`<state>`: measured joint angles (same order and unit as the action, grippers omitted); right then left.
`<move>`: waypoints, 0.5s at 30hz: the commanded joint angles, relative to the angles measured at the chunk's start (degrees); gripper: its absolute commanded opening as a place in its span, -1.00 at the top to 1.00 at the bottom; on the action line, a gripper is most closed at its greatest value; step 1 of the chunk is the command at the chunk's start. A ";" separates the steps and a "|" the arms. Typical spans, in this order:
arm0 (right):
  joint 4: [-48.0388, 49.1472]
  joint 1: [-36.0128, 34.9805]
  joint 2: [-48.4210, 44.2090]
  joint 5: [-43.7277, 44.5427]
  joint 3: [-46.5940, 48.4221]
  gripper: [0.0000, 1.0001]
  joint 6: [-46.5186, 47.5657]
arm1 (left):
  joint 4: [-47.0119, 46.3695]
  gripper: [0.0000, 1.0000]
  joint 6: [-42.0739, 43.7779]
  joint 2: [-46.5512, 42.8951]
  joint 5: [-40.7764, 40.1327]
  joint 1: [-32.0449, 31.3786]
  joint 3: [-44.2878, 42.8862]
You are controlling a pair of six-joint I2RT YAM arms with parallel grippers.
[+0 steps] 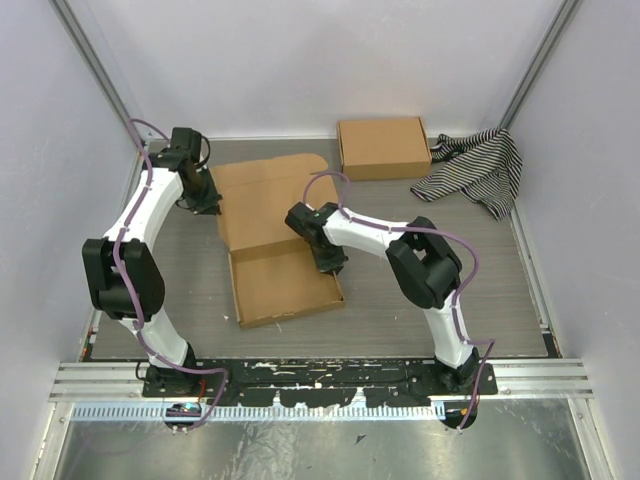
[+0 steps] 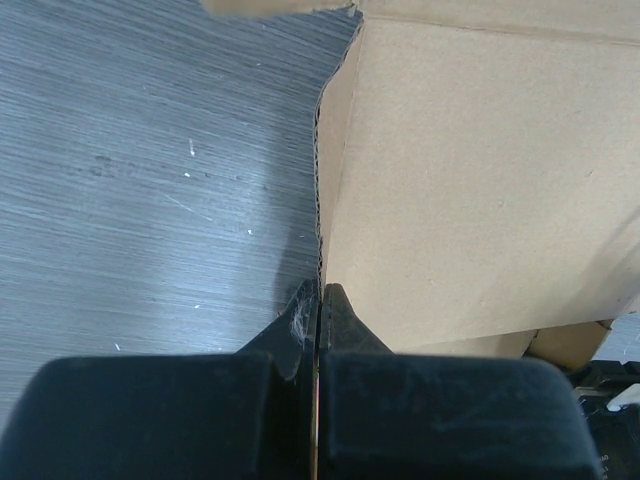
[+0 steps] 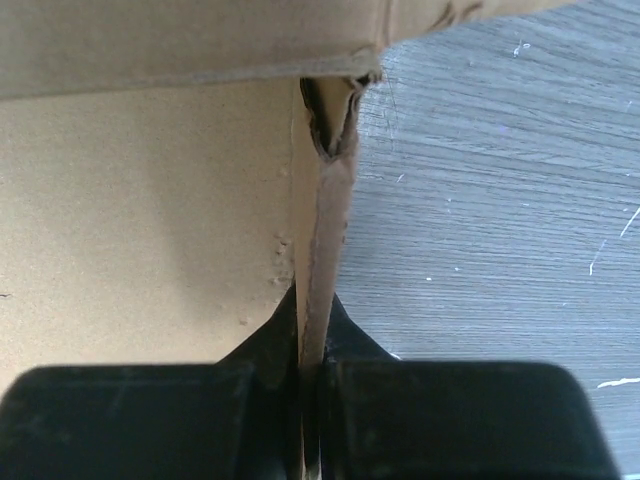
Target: Fold the paper box
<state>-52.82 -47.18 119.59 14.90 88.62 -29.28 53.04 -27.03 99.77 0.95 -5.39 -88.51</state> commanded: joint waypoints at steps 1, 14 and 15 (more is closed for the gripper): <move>-0.67 -0.13 -0.11 2.28 -3.07 0.98 -0.91 | -0.05 1.00 0.37 -2.30 0.16 0.07 -1.93; -2.49 1.74 -12.93 6.60 5.20 -0.23 4.40 | 0.00 1.00 2.95 -3.51 -1.08 -0.04 -1.51; -2.61 2.38 -13.71 7.18 6.53 -0.23 5.32 | -0.19 1.00 3.13 -3.68 -1.10 -0.06 -1.31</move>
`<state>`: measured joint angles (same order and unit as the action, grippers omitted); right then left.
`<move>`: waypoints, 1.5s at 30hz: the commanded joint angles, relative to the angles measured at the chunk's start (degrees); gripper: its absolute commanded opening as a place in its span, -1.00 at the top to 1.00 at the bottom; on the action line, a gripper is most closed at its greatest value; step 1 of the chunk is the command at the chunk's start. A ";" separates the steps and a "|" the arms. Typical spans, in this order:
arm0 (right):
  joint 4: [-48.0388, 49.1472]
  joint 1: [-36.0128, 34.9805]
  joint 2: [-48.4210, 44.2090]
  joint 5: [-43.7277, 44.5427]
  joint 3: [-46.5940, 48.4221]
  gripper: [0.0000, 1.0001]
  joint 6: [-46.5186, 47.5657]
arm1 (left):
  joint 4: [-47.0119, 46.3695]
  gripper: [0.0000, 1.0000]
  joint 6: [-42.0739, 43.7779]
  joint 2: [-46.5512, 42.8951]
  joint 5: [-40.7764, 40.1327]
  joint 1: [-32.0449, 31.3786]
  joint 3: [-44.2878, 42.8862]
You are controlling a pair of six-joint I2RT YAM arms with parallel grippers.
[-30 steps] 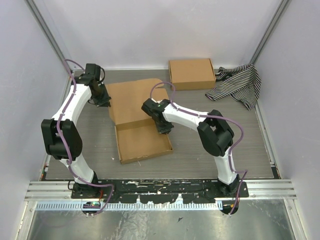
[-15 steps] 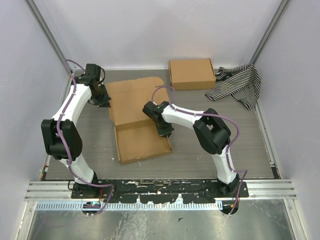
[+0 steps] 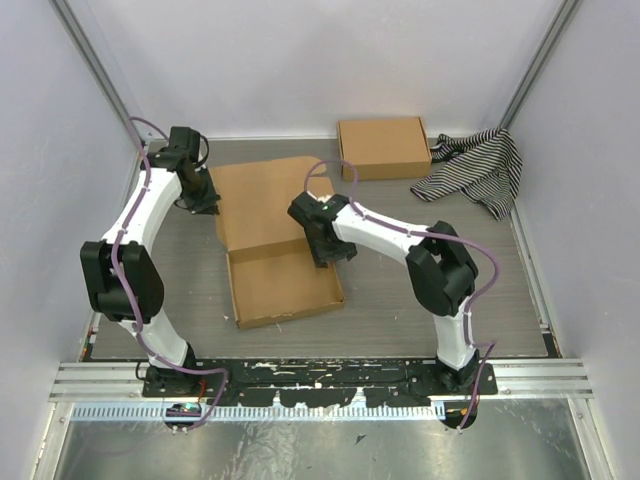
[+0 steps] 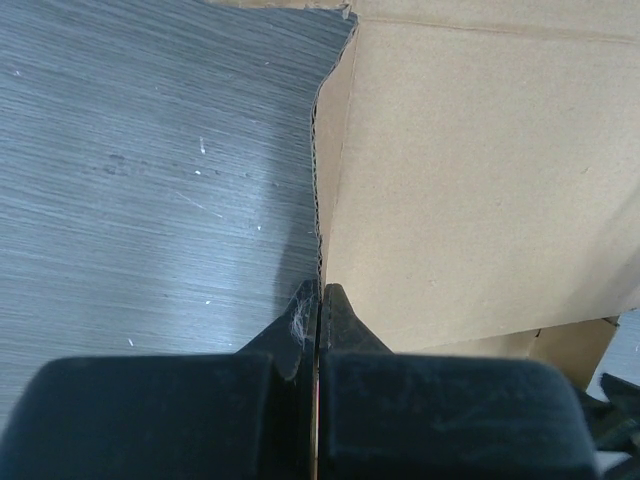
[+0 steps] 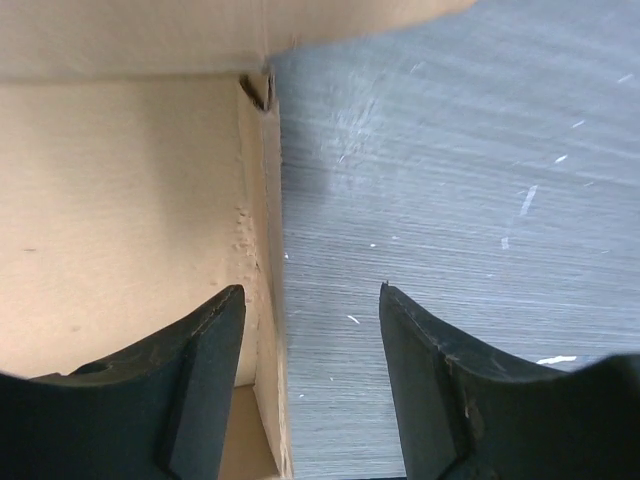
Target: Fold the paper box
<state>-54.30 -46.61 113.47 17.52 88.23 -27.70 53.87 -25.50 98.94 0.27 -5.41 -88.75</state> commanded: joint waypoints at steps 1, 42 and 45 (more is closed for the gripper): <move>-1.09 2.50 -8.31 4.62 8.45 -0.23 4.71 | -1.35 1.00 1.81 -3.05 -0.34 -0.04 -0.84; 20.29 28.93 6.44 -49.82 20.68 0.25 17.92 | -14.66 1.00 9.91 -10.09 -0.65 -6.74 9.84; 18.78 28.77 5.56 -49.88 21.65 0.38 17.82 | -14.70 1.00 10.42 -10.55 -2.08 -7.61 9.98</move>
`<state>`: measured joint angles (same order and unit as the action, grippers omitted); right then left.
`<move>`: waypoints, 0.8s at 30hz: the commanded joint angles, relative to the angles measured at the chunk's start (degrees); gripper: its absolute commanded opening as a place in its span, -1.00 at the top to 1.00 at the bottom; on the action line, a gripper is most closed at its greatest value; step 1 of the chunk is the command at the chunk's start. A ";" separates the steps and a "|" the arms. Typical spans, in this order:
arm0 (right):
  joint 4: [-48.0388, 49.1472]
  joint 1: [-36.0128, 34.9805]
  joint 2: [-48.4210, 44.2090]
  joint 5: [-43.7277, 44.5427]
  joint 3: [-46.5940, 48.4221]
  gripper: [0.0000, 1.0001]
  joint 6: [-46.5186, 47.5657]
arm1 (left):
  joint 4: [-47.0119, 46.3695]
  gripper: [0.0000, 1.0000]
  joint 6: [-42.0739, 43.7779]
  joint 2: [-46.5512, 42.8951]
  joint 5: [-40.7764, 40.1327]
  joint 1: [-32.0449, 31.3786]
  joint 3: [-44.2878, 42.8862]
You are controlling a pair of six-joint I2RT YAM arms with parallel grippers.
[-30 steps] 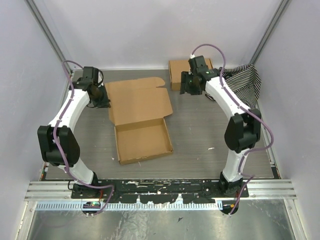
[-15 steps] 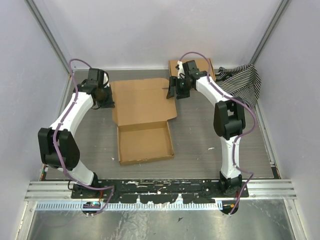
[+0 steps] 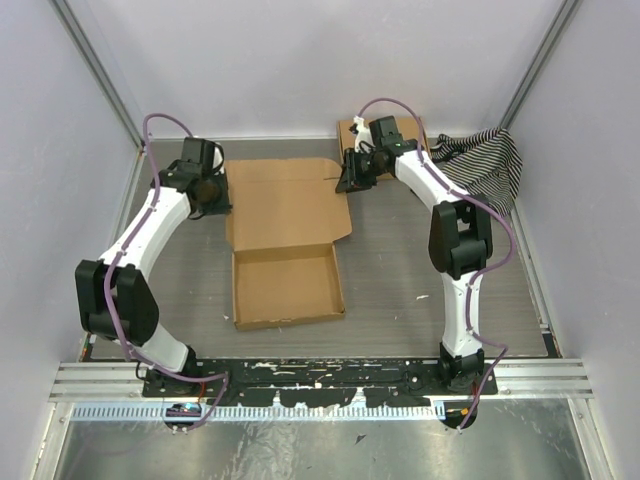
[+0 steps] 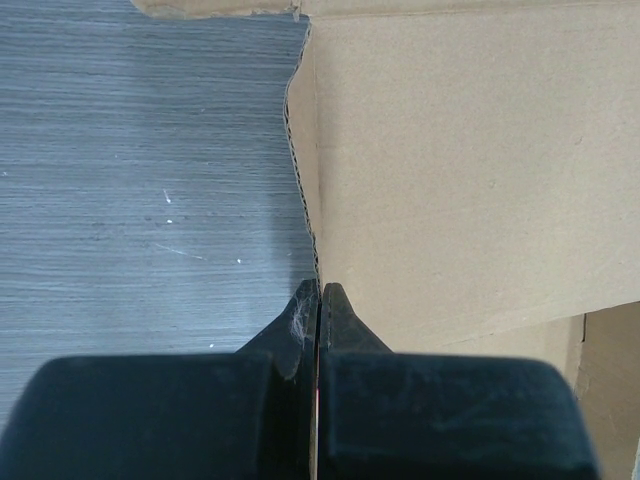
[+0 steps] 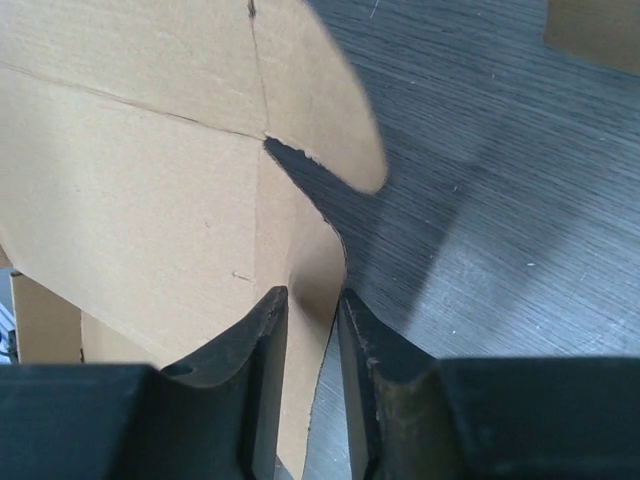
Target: Fold the paper box
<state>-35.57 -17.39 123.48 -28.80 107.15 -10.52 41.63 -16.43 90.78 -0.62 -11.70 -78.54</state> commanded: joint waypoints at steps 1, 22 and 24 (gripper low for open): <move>-0.46 -0.58 -4.74 -3.12 3.16 0.40 0.70 | -2.54 1.00 1.51 -2.83 -1.37 -1.61 -0.21; -17.48 -4.83 -3.70 10.54 14.80 0.72 3.40 | -9.62 0.96 4.29 -9.27 -3.66 -5.06 5.08; -16.71 -5.46 -5.24 16.07 12.57 0.85 3.01 | -9.55 0.77 4.19 -9.21 -5.02 -5.00 5.14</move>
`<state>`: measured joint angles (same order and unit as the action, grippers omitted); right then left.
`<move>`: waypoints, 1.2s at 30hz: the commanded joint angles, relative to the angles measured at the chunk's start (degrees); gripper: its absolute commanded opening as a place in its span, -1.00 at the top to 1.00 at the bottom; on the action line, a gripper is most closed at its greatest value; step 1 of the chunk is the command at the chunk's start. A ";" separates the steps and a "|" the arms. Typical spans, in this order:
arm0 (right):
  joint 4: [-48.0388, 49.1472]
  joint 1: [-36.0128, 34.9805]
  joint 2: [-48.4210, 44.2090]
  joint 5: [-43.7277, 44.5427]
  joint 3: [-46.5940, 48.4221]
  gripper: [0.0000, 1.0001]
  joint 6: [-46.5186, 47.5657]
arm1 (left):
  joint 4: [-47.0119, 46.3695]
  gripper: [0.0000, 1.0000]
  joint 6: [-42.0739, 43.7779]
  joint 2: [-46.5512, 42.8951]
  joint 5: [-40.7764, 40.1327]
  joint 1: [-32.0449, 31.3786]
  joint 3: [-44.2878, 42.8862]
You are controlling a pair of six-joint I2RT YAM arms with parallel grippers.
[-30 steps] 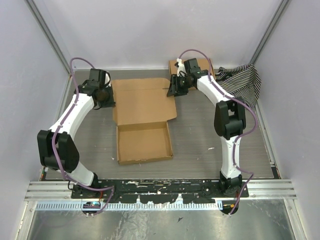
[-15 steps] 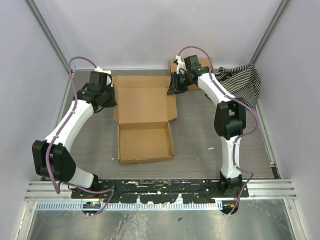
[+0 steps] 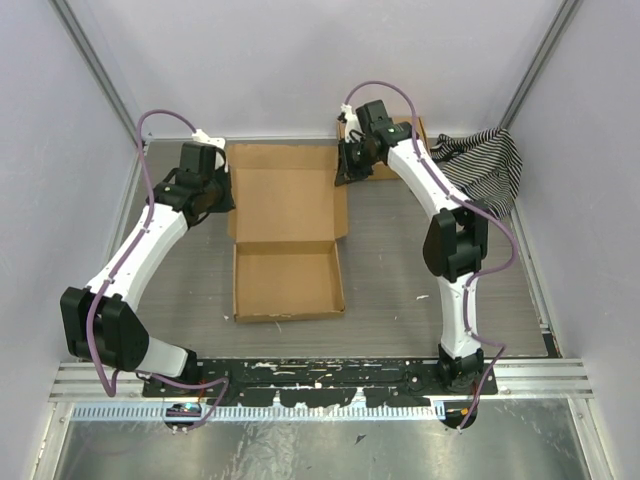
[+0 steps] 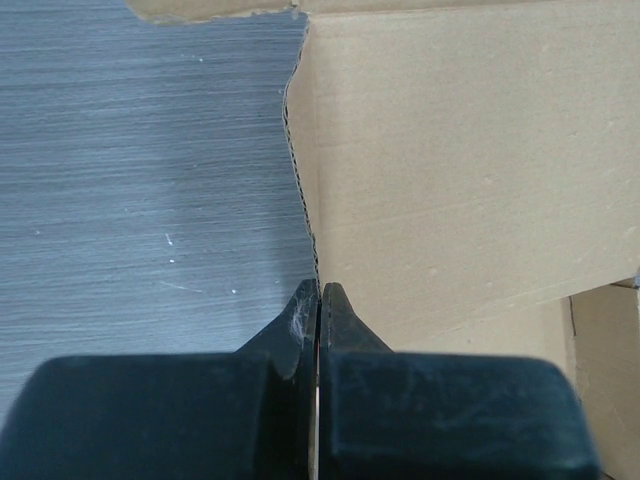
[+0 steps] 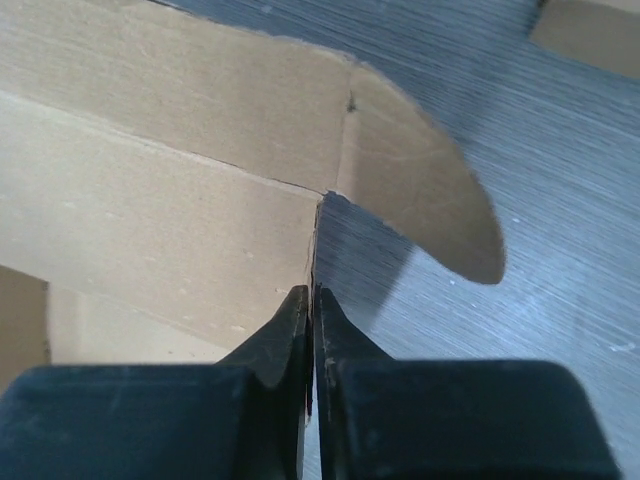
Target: Fold the paper box
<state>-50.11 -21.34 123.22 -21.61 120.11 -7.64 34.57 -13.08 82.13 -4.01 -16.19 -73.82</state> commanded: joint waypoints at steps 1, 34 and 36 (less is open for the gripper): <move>-1.09 -1.78 -6.16 10.87 -2.02 0.90 0.15 | -2.34 0.72 0.84 -0.49 -2.04 -0.54 0.34; 18.99 -2.22 -26.09 14.95 -21.67 0.98 9.67 | 9.66 -0.34 2.21 6.10 2.42 -0.44 -14.30; 18.92 -2.23 -26.27 14.70 -21.74 0.98 9.58 | 9.73 -0.33 2.19 6.84 2.58 -0.43 -13.78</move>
<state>-34.28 -23.59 100.60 -6.48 98.32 1.61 43.03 -11.55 87.33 -2.44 -16.64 -88.73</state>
